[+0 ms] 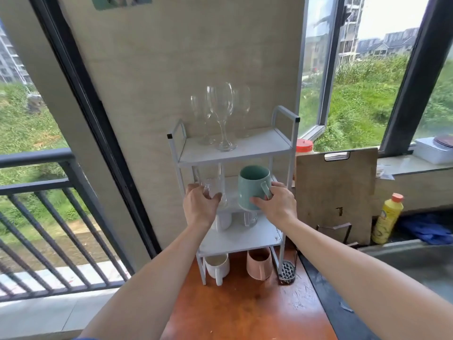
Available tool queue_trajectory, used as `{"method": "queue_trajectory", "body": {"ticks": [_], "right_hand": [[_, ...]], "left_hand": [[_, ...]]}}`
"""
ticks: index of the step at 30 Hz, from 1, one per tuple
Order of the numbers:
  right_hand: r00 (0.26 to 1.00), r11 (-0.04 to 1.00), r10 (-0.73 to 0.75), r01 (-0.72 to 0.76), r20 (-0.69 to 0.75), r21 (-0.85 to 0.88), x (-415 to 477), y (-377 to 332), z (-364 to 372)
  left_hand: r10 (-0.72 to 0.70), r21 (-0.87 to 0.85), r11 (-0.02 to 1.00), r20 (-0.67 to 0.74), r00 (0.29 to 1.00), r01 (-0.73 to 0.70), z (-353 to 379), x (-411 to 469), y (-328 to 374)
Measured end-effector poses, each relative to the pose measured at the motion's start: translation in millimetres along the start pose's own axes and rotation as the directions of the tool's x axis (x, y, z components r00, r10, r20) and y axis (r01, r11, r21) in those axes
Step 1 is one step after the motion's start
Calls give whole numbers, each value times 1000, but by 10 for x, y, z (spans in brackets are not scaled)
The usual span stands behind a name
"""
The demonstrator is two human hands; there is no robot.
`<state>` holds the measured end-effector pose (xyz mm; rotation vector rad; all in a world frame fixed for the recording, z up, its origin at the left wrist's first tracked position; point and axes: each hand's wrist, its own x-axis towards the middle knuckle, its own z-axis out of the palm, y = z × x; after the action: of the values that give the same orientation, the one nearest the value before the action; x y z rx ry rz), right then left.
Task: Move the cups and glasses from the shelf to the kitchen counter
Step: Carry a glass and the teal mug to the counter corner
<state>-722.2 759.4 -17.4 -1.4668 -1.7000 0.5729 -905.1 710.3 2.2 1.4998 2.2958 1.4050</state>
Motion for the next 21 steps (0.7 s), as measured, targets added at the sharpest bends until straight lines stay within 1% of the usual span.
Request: {"method": "queue_trajectory", "body": {"ticks": [3, 6, 10, 12, 14, 17, 21], "right_hand": [[999, 999, -39, 38, 14, 28, -247, 46, -200], [997, 996, -77, 77, -13, 42, -549, 132, -477], [988, 990, -142, 142, -55, -5, -952, 387, -910], [985, 987, -154, 151, -78, -47, -1139, 579, -1120], [985, 987, -138, 128, -105, -99, -1299, 819, -1326], [988, 989, -63, 43, -138, -145, -1506, 1198, -1671], [970, 973, 19, -73, -241, -220, -1758, 1682, -2233]], "left_hand": [[7, -19, 1000, -21, 1000, -8, -84, -242, 48], [38, -36, 999, -25, 999, -38, -109, -563, 93], [105, -42, 994, 38, 994, -104, -9, -1081, 204], [147, -66, 988, 80, 986, -142, 109, -1349, 290], [188, -114, 978, 136, 973, -173, 253, -1618, 401], [254, -163, 961, 218, 942, -221, 520, -1948, 618], [346, -251, 929, 324, 880, -273, 978, -2260, 1034]]}}
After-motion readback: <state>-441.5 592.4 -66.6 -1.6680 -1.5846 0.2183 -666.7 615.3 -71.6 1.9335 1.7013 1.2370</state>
